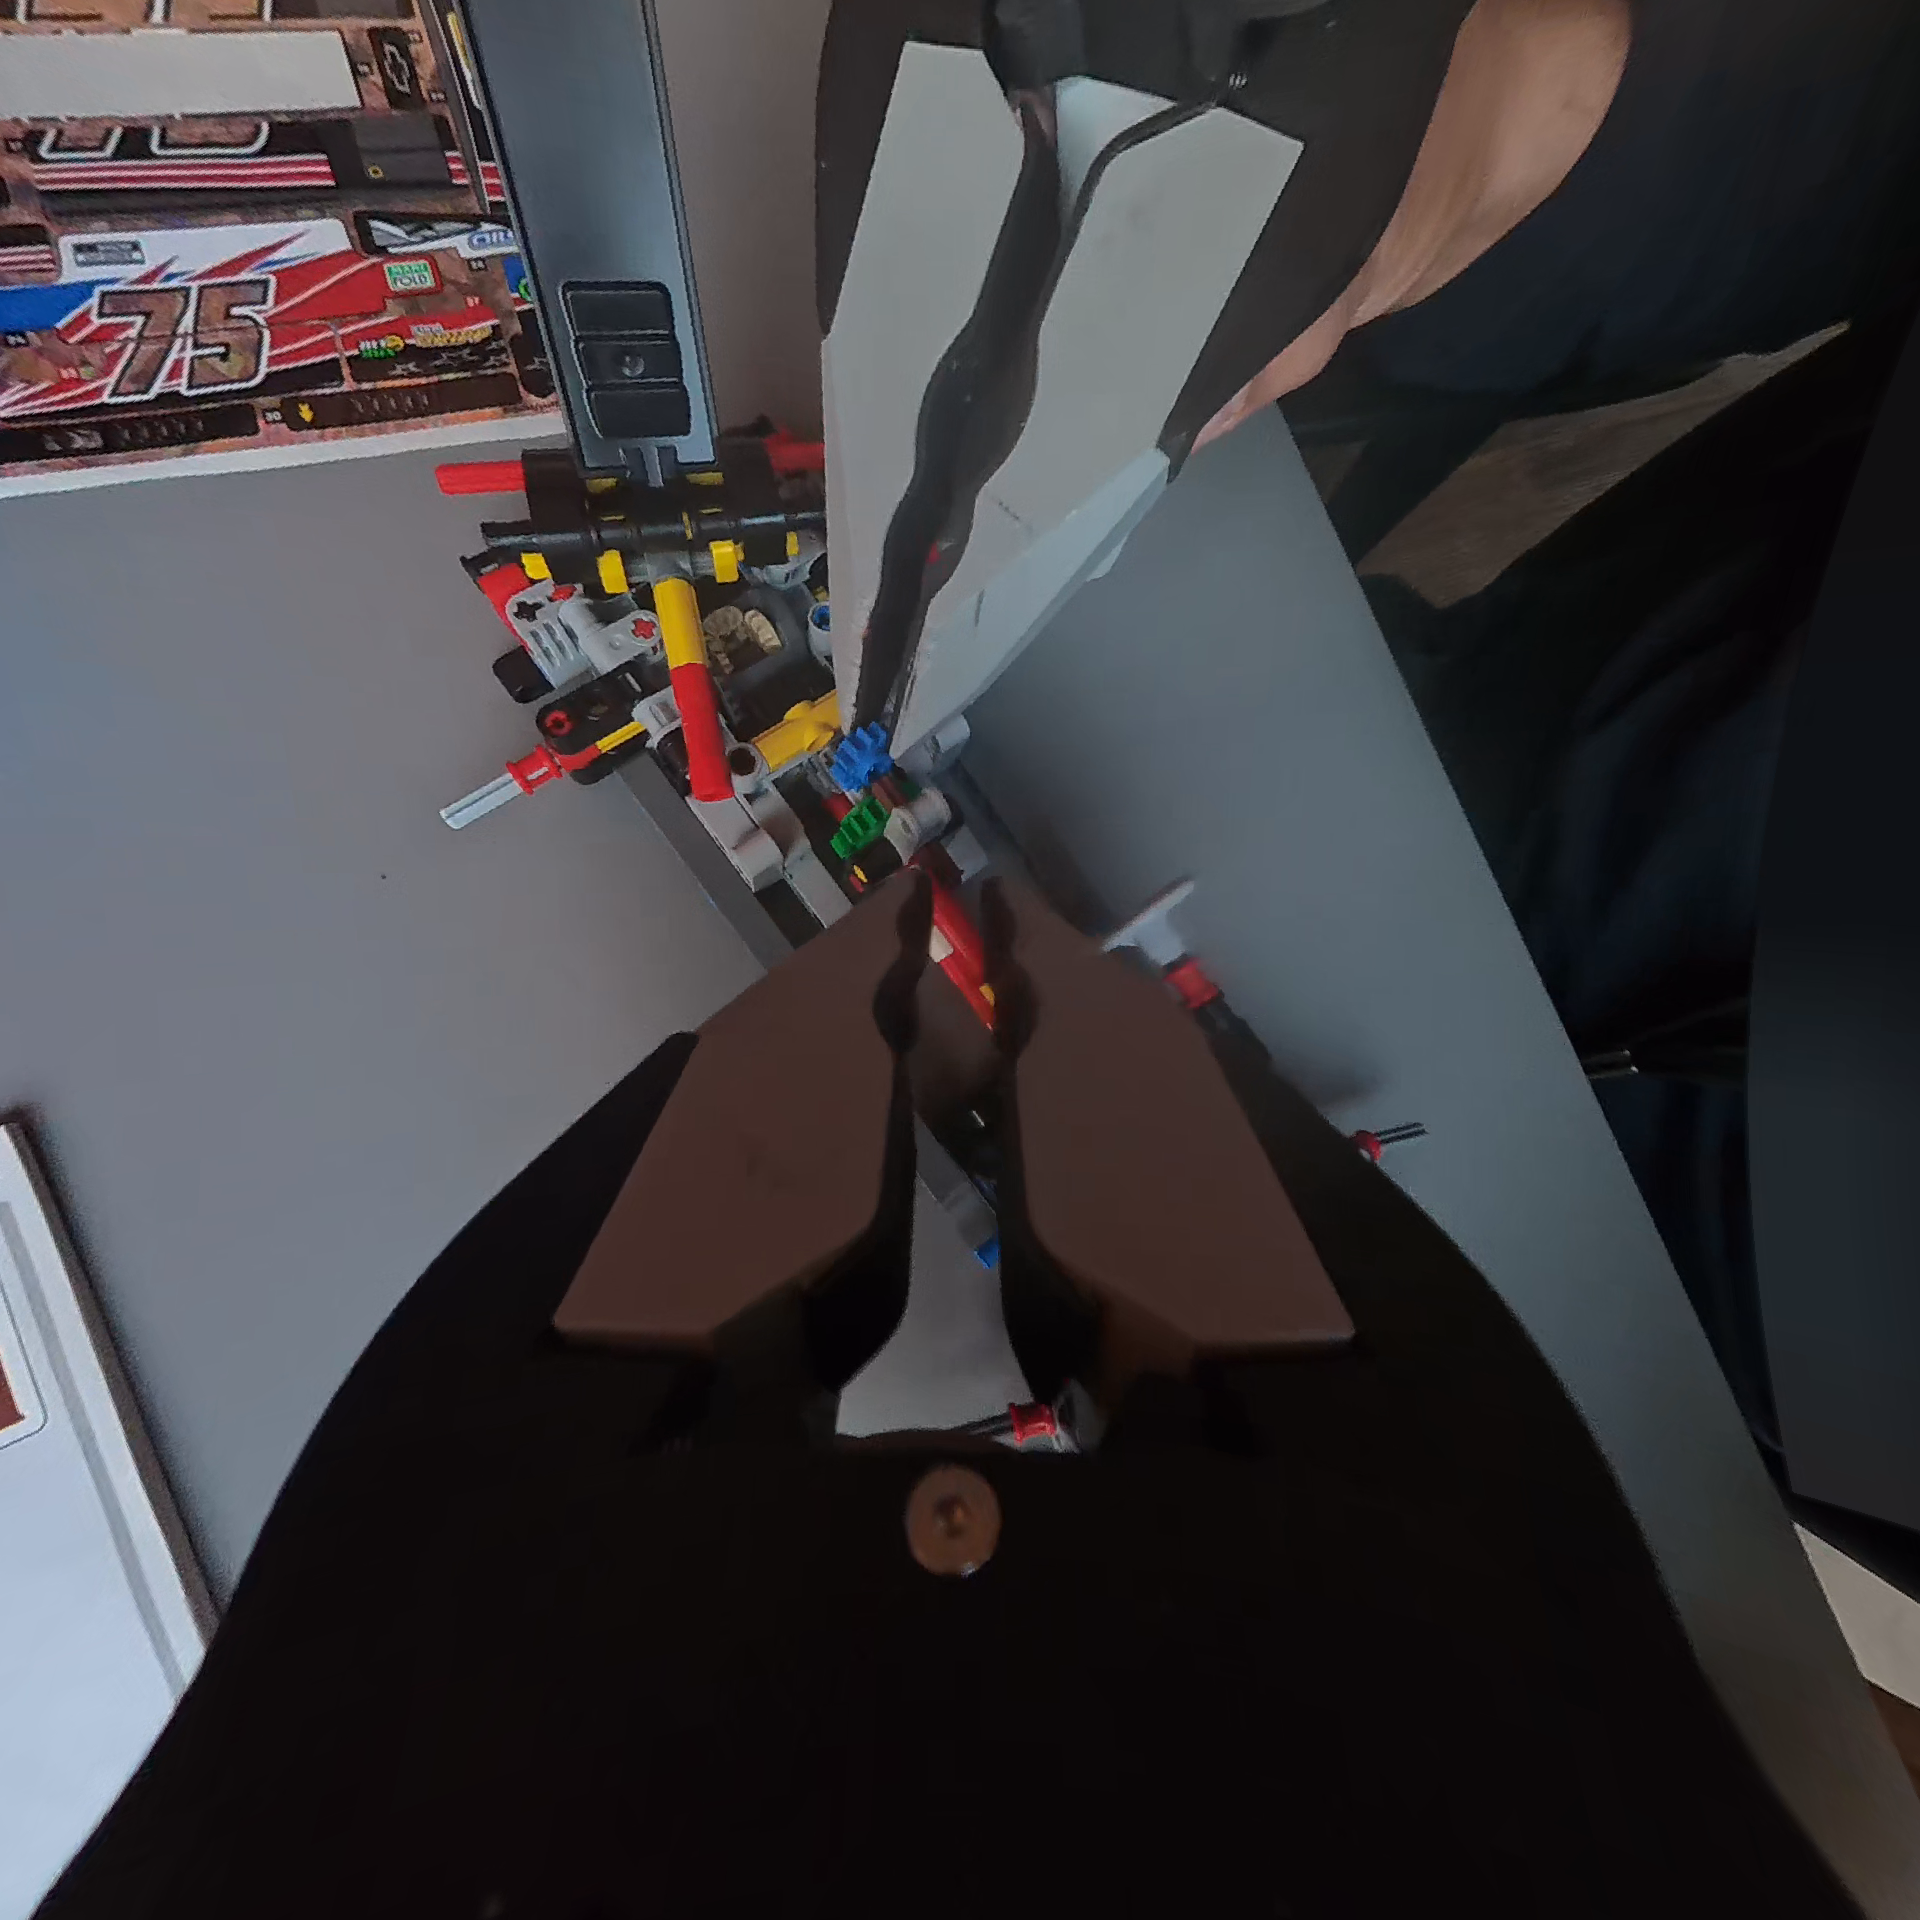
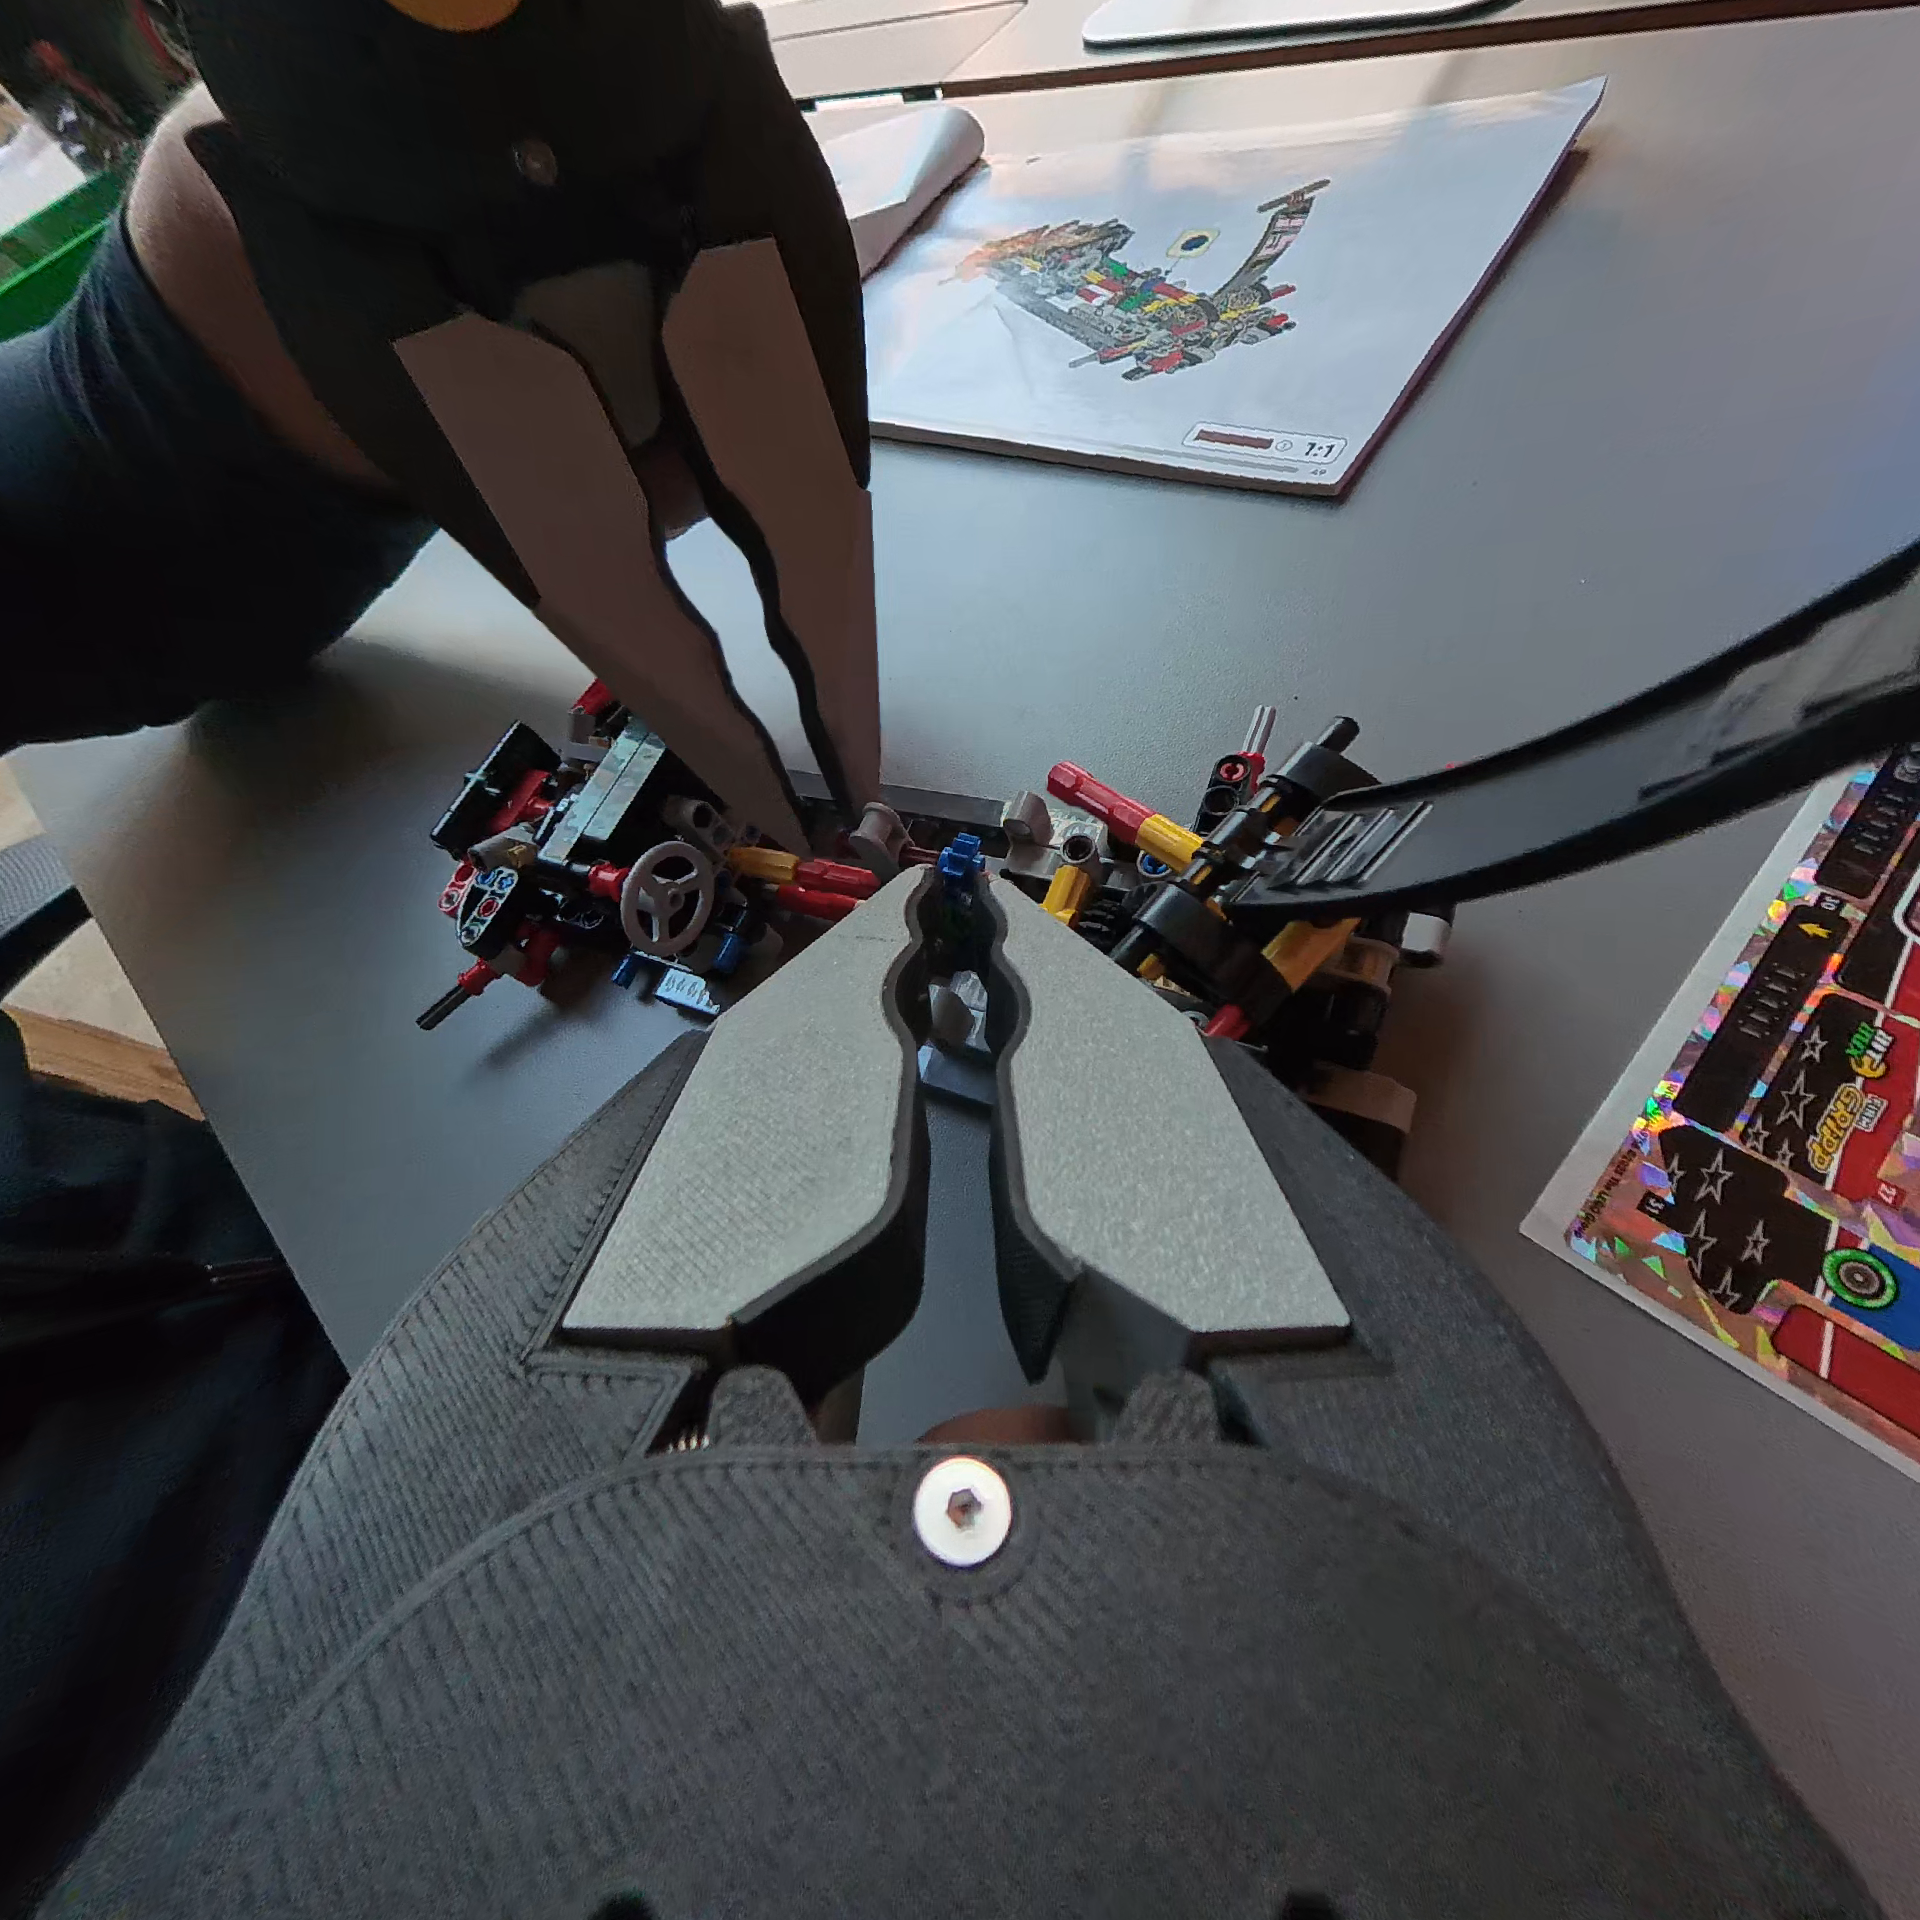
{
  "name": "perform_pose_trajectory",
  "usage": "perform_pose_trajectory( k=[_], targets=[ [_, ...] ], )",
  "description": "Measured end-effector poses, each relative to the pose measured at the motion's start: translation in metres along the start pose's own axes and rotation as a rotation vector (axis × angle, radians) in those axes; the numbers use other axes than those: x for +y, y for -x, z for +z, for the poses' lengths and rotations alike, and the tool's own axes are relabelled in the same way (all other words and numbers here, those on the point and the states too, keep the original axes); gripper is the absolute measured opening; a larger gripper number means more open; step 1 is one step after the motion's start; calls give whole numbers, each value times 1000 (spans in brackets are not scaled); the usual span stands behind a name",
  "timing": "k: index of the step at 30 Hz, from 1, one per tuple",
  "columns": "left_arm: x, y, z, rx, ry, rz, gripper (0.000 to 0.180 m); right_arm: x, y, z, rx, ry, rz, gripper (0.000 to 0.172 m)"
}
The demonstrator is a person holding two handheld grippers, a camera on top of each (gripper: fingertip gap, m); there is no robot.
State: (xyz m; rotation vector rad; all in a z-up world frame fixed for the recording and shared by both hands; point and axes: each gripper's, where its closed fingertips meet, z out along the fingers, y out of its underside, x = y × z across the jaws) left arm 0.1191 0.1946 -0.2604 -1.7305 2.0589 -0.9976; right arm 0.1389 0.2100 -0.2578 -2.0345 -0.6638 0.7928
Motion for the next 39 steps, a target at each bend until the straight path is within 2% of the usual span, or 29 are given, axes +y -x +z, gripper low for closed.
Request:
perform_pose_trajectory(
  k=[15, 22, 27, 32, 39],
  targets=[
    [-3, 1, 8, 11, -16, 1, 0, 2, -1, -3, 16, 6, -30, 2],
    [6, 6, 16, 35, -6, -35, 0, 2, 3, -6, -1, -1, -60, 2],
    [1, 4, 4, 20, -26, 20, 0, 2, -3, -11, 11, -16, -41, 2],
    [-4, -5, 3, -11, -13, 39, 12, 2, -4, -12, 3, -16, -29, 2],
    [-3, -6, 6, -2, -4, 6, 14, 3, -4, -12, 2, -12, -27, 2]
  ],
)
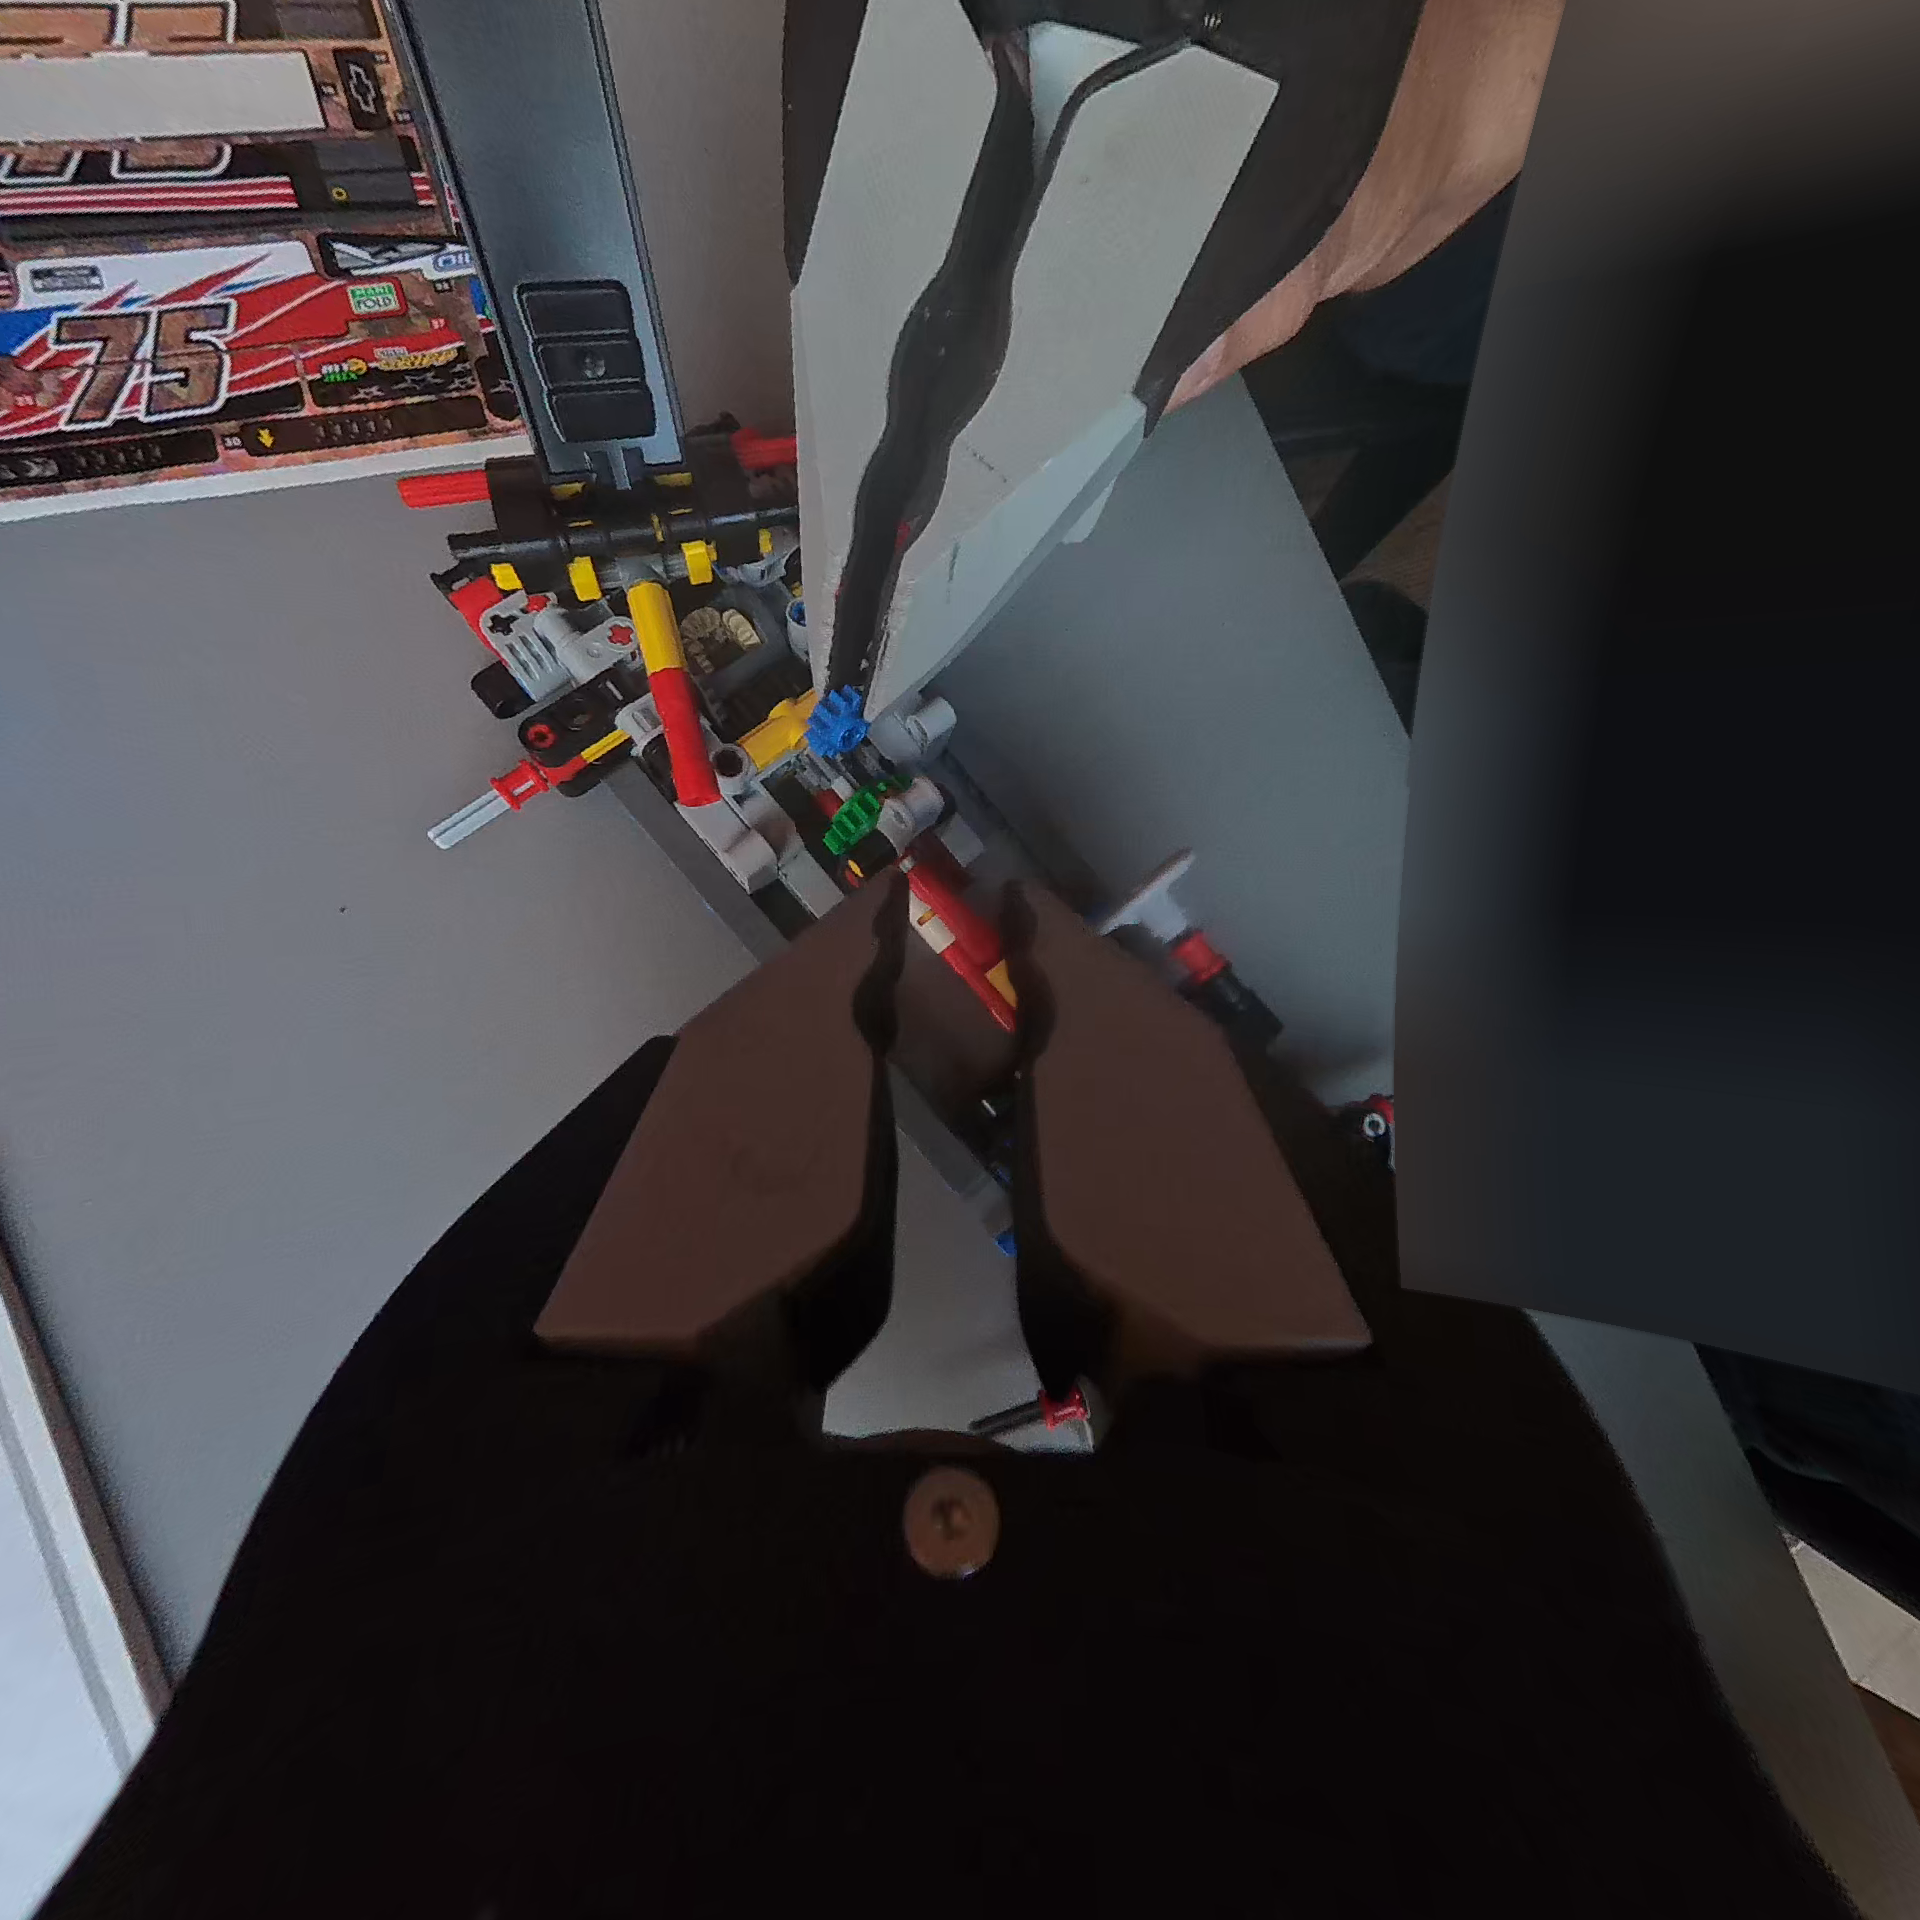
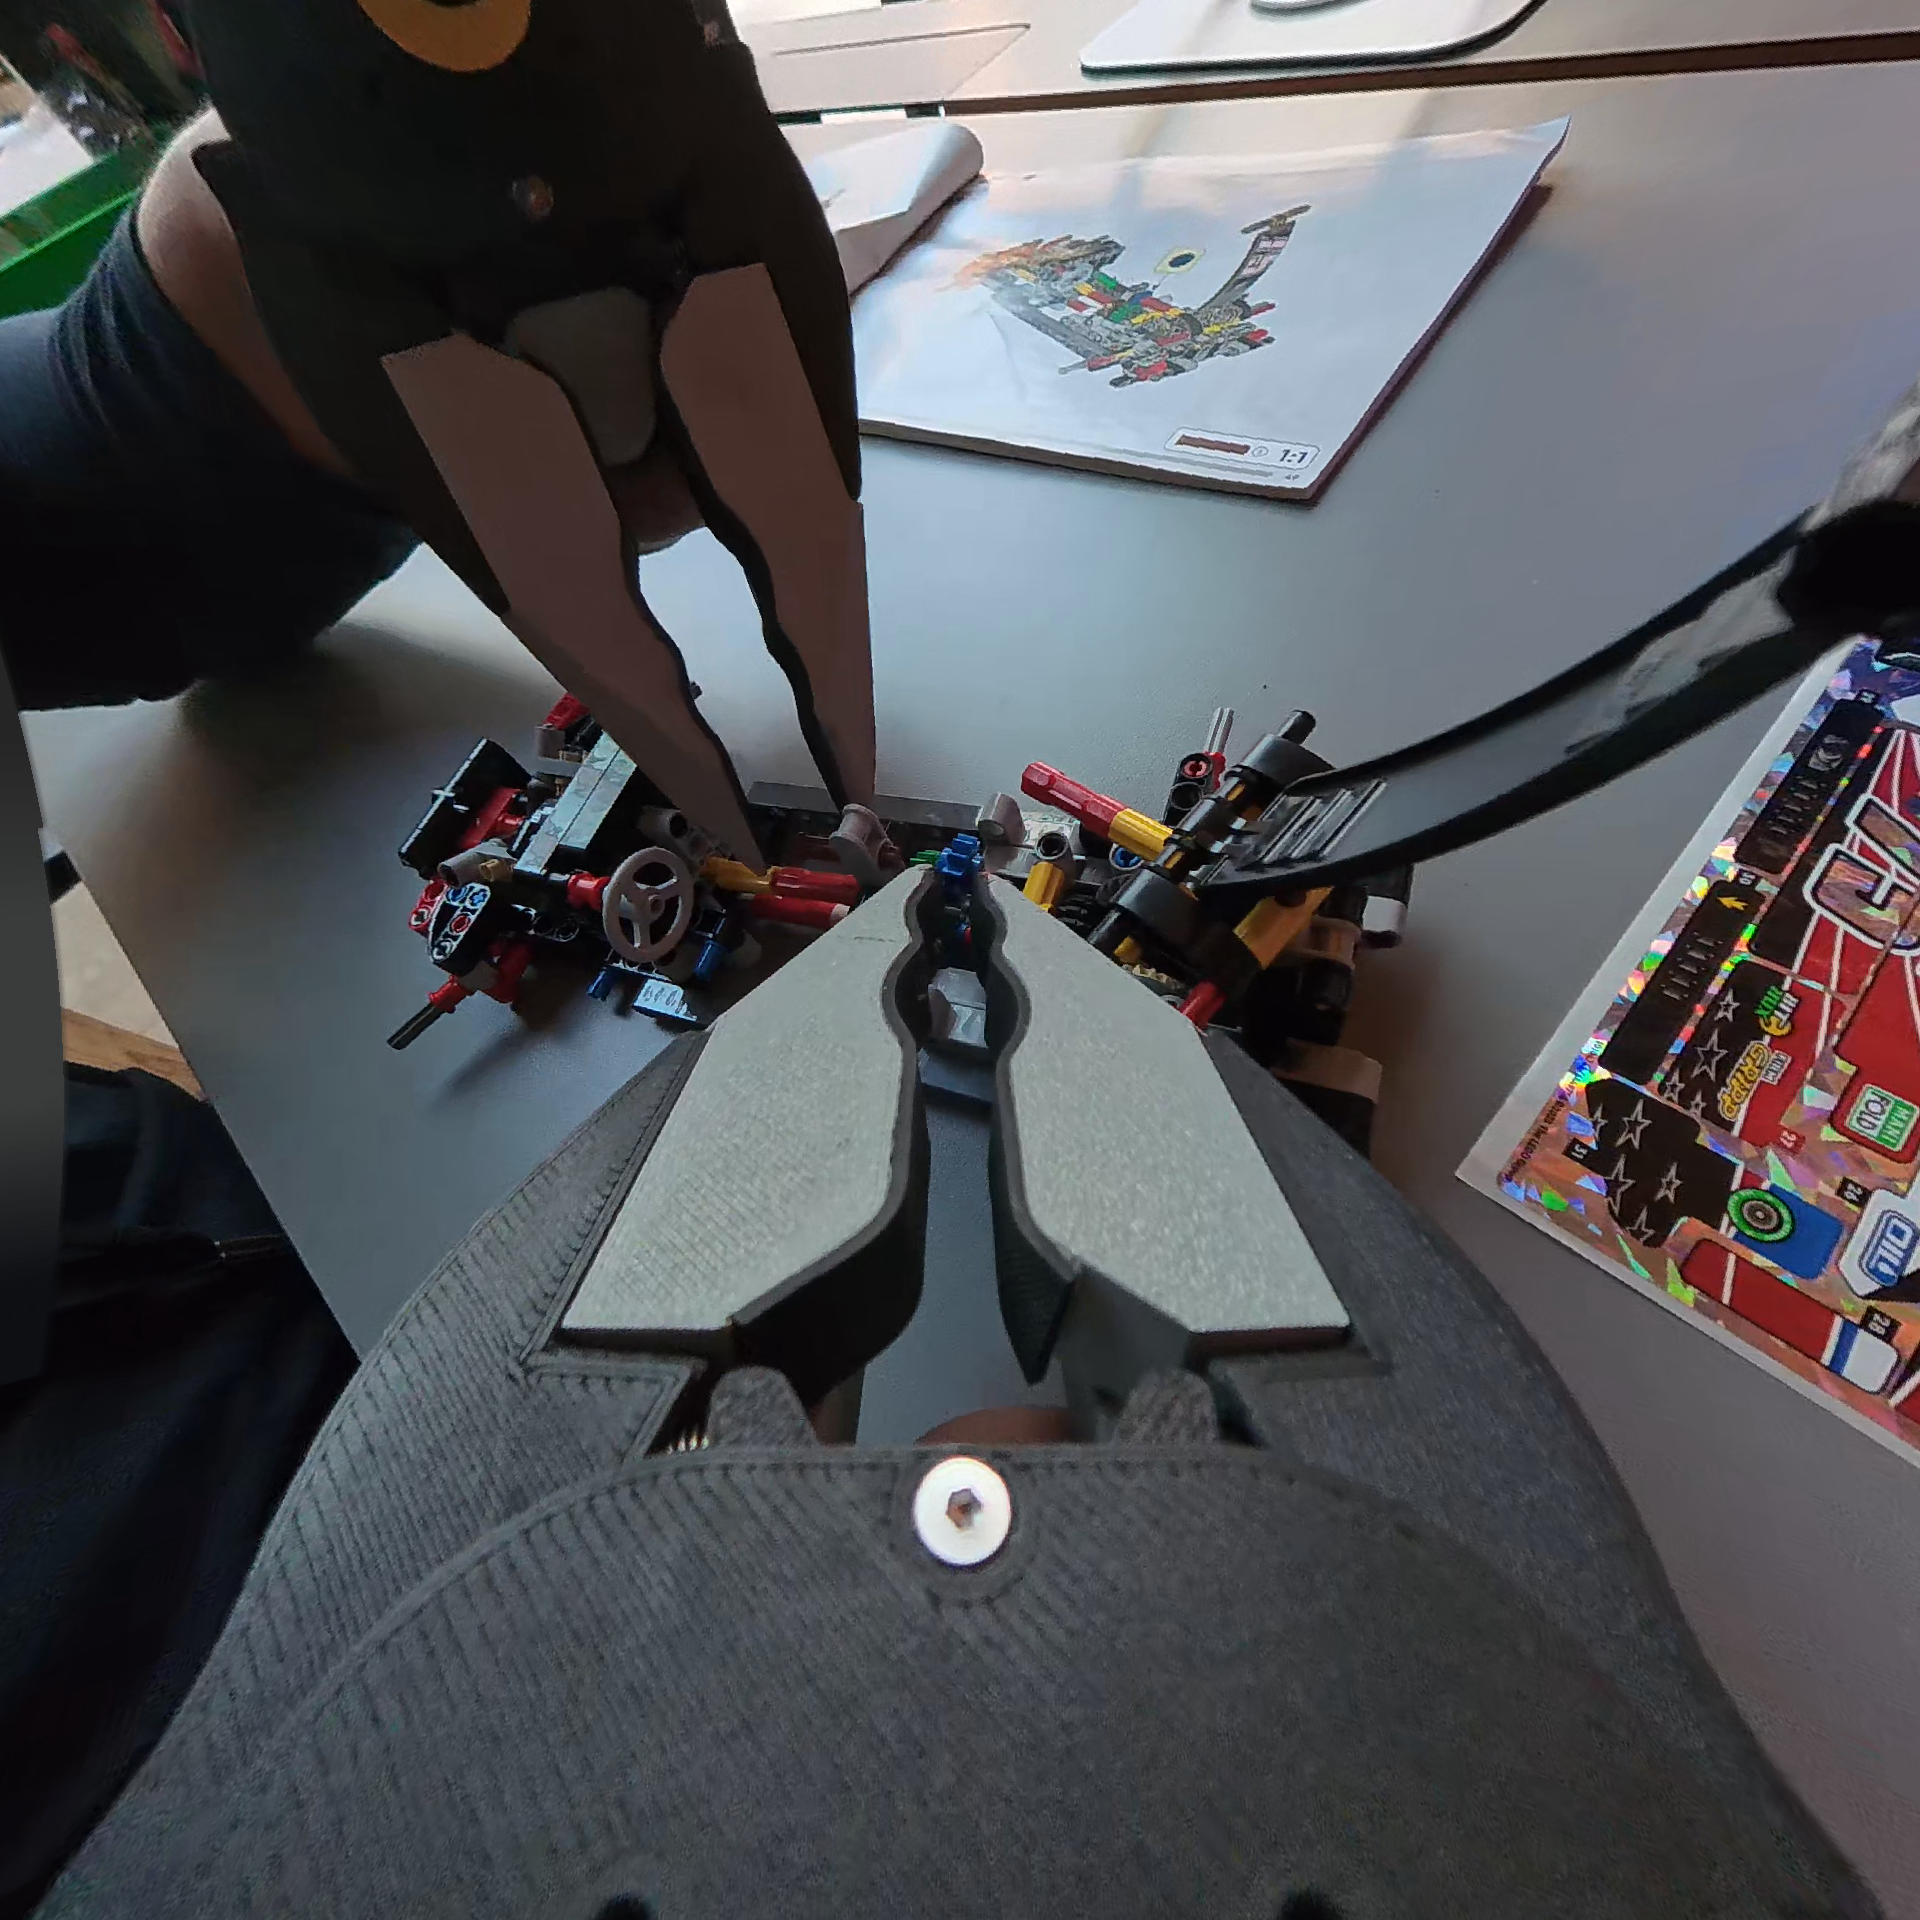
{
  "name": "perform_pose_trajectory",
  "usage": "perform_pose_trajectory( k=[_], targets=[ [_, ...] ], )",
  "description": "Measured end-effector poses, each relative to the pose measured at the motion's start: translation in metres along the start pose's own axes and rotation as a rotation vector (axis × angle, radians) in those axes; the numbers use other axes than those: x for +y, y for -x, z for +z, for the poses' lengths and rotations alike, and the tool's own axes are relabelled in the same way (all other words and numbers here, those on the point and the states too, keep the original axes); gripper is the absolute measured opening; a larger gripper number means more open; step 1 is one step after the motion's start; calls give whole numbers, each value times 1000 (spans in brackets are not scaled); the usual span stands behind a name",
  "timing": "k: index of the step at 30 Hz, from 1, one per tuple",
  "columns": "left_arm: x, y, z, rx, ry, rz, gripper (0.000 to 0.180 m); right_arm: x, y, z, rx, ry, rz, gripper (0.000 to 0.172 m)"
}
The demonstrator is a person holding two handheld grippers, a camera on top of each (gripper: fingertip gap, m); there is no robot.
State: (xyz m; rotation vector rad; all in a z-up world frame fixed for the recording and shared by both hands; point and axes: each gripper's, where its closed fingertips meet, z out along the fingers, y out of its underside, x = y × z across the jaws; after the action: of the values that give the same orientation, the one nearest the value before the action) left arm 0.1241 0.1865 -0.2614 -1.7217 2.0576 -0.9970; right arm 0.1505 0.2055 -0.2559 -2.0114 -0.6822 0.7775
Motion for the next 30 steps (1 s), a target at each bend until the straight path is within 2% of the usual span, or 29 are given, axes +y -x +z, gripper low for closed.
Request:
perform_pose_trajectory(
  k=[5, 14, 30],
  targets=[
    [-2, 1, 3, -4, -13, -5, 5, 1, 2, 2, 1, 12, -18, 2],
    [-4, -1, 4, 40, -52, -49, 4, 2, 7, 4, -4, 19, -34, 2],
    [-9, -5, 8, 275, -228, -282, 4, 5, 7, 0, -35, 21, 10, 3]
  ],
)
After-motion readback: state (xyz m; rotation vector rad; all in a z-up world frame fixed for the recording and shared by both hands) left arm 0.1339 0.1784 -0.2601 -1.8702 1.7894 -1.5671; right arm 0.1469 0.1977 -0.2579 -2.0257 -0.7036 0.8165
